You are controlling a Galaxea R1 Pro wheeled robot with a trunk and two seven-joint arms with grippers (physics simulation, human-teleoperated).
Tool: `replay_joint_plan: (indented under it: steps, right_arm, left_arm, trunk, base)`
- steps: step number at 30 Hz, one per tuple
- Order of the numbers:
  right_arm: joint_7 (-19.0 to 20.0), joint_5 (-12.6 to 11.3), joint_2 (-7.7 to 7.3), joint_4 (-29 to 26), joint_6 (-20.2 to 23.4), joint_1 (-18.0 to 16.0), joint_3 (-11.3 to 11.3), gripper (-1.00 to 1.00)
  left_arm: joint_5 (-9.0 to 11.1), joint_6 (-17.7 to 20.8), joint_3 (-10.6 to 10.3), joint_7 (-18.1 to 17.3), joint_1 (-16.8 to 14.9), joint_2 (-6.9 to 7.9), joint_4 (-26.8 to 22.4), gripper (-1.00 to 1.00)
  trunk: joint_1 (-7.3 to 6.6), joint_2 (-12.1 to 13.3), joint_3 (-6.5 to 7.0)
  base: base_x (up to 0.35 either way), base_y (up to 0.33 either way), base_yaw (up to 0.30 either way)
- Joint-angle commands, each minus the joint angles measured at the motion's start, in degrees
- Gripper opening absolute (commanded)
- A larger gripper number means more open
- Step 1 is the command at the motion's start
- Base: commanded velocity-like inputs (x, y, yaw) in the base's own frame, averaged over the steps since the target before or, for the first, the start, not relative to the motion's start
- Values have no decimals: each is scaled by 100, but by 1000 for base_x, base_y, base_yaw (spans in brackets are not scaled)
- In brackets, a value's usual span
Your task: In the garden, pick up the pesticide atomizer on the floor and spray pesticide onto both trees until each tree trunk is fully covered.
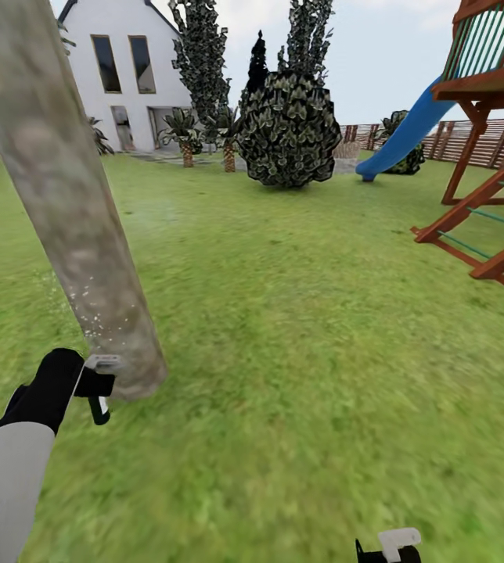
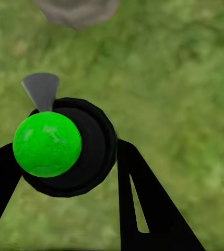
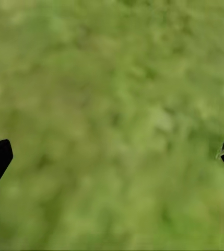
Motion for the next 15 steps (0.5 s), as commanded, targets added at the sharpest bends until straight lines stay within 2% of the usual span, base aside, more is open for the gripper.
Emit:
replay_joint_plan:
  steps: [1, 3, 4, 7, 10, 12, 13, 15]
  right_arm:
    - [0, 2, 1, 0, 0, 0, 1, 100]
    - [4, 4, -5, 0, 0, 0, 2, 100]
    - [4, 4, -2, 0, 0, 0, 2, 100]
    - [4, 4, -3, 0, 0, 0, 2, 100]
    - [4, 4, -6, 0, 0, 0, 2, 100]
    - [4, 10, -6, 0, 0, 0, 2, 100]
    - [4, 12, -6, 0, 0, 0, 2, 100]
    - [4, 12, -4, 0, 0, 0, 2, 100]
  left_arm:
    - [3, 1, 11, 34, 2, 9, 0, -100]
    - [12, 9, 13, 481, 56, 16, 60, -100]
    - [17, 9, 11, 596, 128, 10, 77, -100]
    - [35, 10, 12, 677, 192, -32, 34, -100]
    - [5, 2, -4, 708, 226, -37, 75, -100]
    - [7, -6, 10, 716, 442, -15, 88, -100]
    - [5, -34, 14, 777, 629, -11, 82, -100]
    - [36, -77, 24, 938, 787, -8, 73, -100]
  trunk:
    - [0, 0, 0]
    - [0, 0, 0]
    - [0, 0, 0]
    - [0, 0, 0]
    - [0, 0, 0]
    - [0, 0, 0]
    - [0, 0, 0]
    - [0, 0, 0]
  base:
    - [157, -263, 272]
    - [158, -262, 276]
    - [167, -253, 277]
    - [178, -242, 276]
    - [181, -239, 110]
    - [184, -238, 15]
    - [197, -232, 3]
    - [177, -235, 1]
